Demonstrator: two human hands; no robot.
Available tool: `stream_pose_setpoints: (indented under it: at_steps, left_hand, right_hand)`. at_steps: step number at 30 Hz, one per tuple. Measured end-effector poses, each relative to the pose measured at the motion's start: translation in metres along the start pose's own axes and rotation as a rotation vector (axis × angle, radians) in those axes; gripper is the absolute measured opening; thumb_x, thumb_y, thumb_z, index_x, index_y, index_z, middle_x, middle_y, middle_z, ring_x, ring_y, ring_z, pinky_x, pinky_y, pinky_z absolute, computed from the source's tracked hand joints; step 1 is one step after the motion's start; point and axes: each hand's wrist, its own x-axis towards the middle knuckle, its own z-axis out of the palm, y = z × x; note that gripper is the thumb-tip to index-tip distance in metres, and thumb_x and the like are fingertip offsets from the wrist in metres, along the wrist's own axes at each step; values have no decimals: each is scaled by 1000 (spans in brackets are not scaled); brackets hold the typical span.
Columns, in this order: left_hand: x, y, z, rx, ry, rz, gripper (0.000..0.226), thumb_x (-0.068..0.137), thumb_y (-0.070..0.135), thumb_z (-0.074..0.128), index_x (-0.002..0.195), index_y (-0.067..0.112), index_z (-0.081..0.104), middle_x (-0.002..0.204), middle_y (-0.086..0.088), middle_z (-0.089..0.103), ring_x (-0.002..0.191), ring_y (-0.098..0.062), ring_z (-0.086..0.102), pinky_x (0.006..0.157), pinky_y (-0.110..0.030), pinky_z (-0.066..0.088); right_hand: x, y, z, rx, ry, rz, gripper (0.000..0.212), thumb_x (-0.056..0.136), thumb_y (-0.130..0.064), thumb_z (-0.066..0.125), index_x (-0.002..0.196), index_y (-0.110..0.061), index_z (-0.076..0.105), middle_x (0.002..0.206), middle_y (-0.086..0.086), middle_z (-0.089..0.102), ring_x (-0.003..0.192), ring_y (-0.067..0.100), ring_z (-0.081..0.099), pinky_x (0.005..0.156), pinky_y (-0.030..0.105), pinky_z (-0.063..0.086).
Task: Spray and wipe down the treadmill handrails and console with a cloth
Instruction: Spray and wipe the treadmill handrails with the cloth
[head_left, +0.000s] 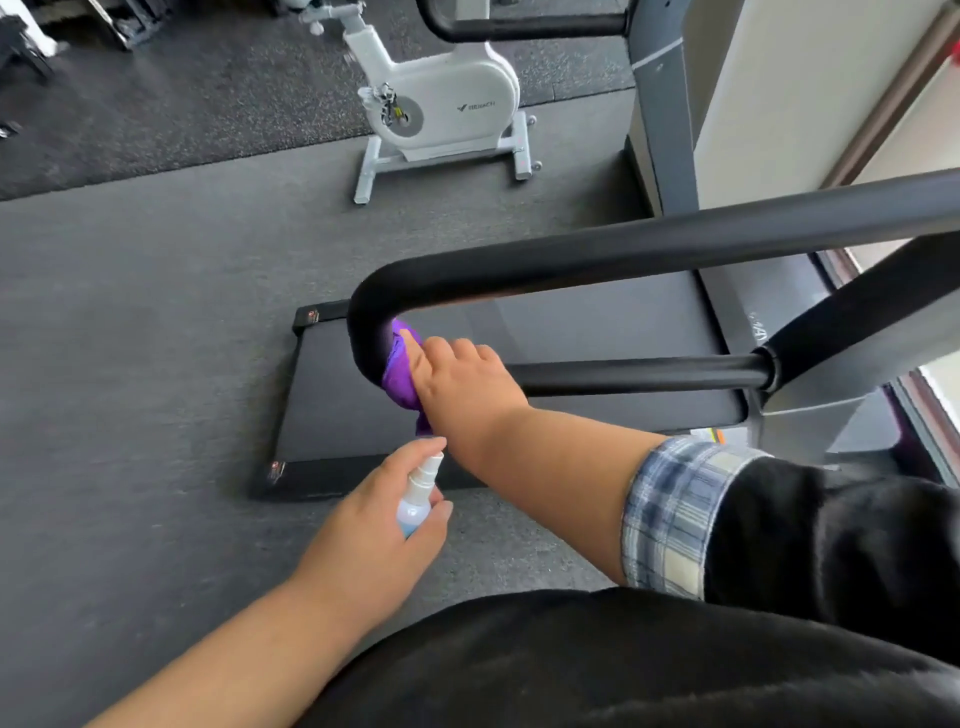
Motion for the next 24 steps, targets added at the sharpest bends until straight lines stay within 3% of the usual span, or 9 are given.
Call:
stream_pose_setpoints:
  at_steps: [3, 8, 13, 15, 24]
  left_hand:
    - [8, 9, 10, 12, -31, 46, 68, 86, 26, 67, 111, 78, 32, 100, 22, 63, 96, -2, 58, 83, -15, 42]
    - [31, 32, 30, 50, -89, 100, 70, 86, 23, 70, 109, 77, 32, 97, 25, 62, 93, 3, 56, 76, -7, 38]
    - [54, 59, 57, 39, -157, 134, 62, 88, 28, 66, 110, 74, 32, 98, 22, 62, 89, 4, 55, 74, -23, 43]
    - [60, 67, 65, 41, -175, 159, 60, 89, 28, 65, 112, 73, 31, 101, 23, 60, 90, 2, 54, 73, -22, 42]
    - [70, 83, 73, 34, -197, 157, 57, 92, 32, 61, 115, 73, 28, 104, 26, 57, 86, 1, 54, 72, -26, 44]
  right_hand:
    - [-12, 11, 4, -85, -30, -30, 91, 92, -34, 60, 159, -15, 1, 136, 9, 39, 117, 31, 44, 96, 42, 40]
    - [-43, 47, 13, -137, -50, -29, 88, 92, -41, 58, 160, -28, 3, 143, 8, 29, 121, 32, 36, 103, 46, 35]
    - [-83, 104, 21, -129, -63, 67, 103, 84, -37, 71, 160, -28, 2, 150, 8, 25, 128, 33, 33, 110, 46, 31]
    - [-99, 128, 23, -125, -72, 108, 106, 80, -34, 74, 160, -27, 5, 150, 9, 26, 129, 34, 34, 111, 47, 31]
    - [-149, 209, 12, -13, -148, 337, 86, 90, -32, 65, 159, -29, 14, 153, 7, 28, 138, 31, 31, 119, 46, 23]
